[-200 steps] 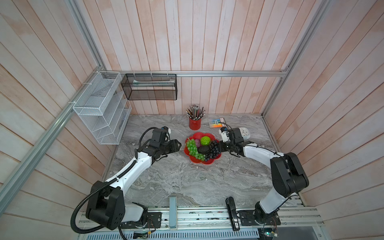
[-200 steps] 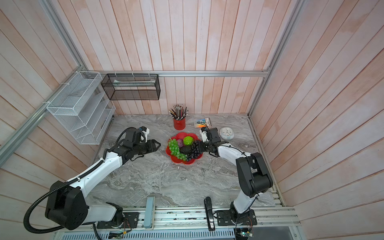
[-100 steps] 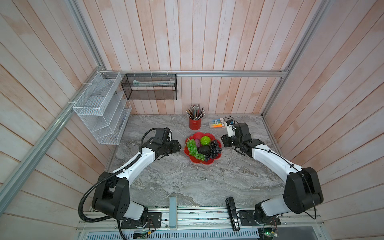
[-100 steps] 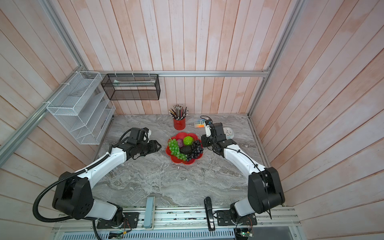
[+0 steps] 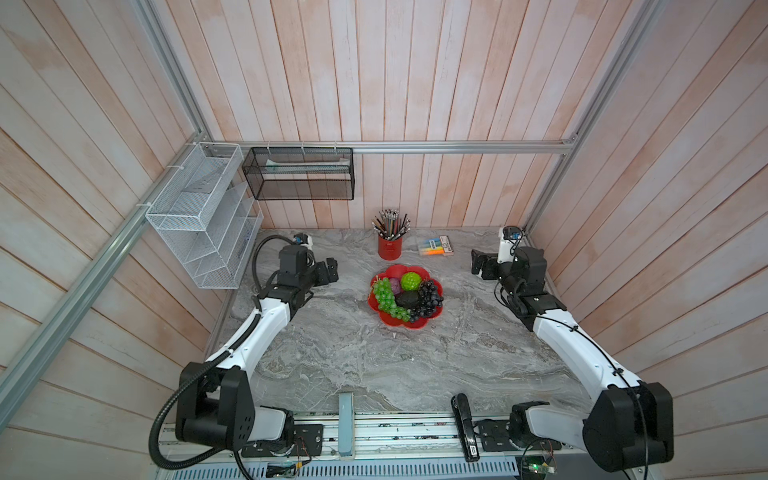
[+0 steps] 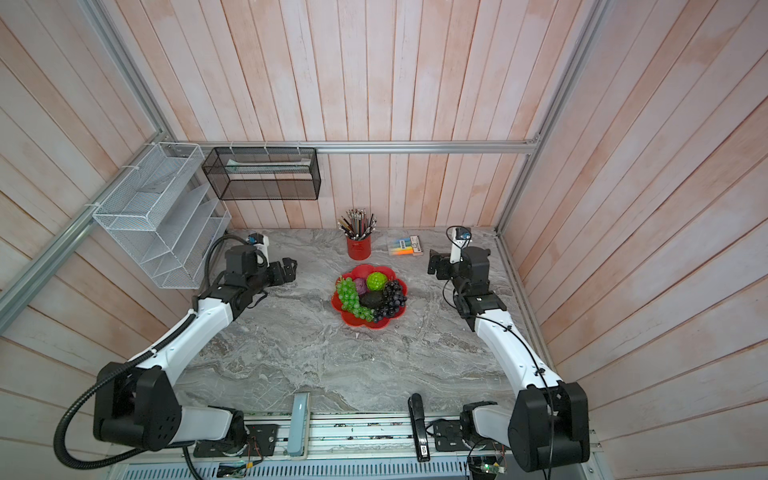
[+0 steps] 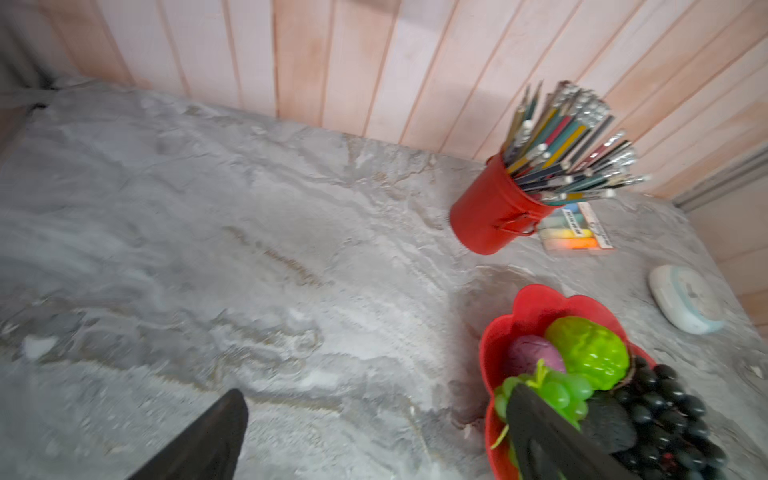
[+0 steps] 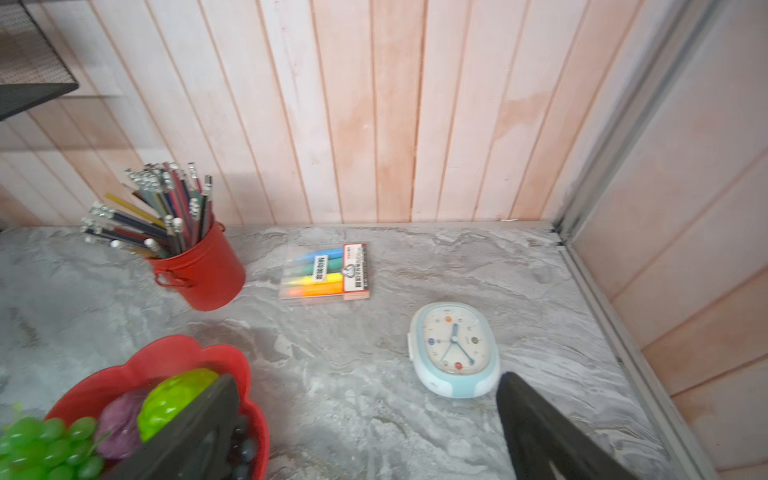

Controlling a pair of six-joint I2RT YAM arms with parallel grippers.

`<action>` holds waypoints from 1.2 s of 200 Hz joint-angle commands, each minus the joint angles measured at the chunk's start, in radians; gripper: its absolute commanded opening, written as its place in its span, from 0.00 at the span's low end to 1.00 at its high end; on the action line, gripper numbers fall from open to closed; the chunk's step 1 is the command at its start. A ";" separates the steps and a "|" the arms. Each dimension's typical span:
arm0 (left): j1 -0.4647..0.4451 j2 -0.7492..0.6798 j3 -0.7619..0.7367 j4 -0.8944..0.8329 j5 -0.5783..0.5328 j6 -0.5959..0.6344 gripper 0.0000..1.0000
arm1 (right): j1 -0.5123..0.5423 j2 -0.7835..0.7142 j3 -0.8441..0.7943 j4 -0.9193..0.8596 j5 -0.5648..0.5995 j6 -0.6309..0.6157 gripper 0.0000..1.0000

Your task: Place and organize the fake fruits in the fruit bowl

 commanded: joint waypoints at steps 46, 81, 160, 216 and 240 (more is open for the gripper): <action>0.107 -0.115 -0.543 0.773 -0.181 0.200 1.00 | -0.107 -0.113 -0.433 0.530 0.063 -0.100 0.98; 0.115 0.008 -0.628 1.018 -0.179 0.260 1.00 | -0.175 -0.041 -0.633 0.815 0.021 -0.060 0.98; 0.146 0.219 -0.631 1.248 -0.124 0.218 1.00 | -0.228 0.328 -0.625 1.142 -0.139 -0.045 0.98; 0.147 0.209 -0.632 1.240 -0.122 0.218 1.00 | -0.220 0.300 -0.591 1.027 -0.137 -0.065 0.98; 0.147 0.209 -0.634 1.241 -0.122 0.218 1.00 | -0.220 0.302 -0.594 1.035 -0.135 -0.063 0.98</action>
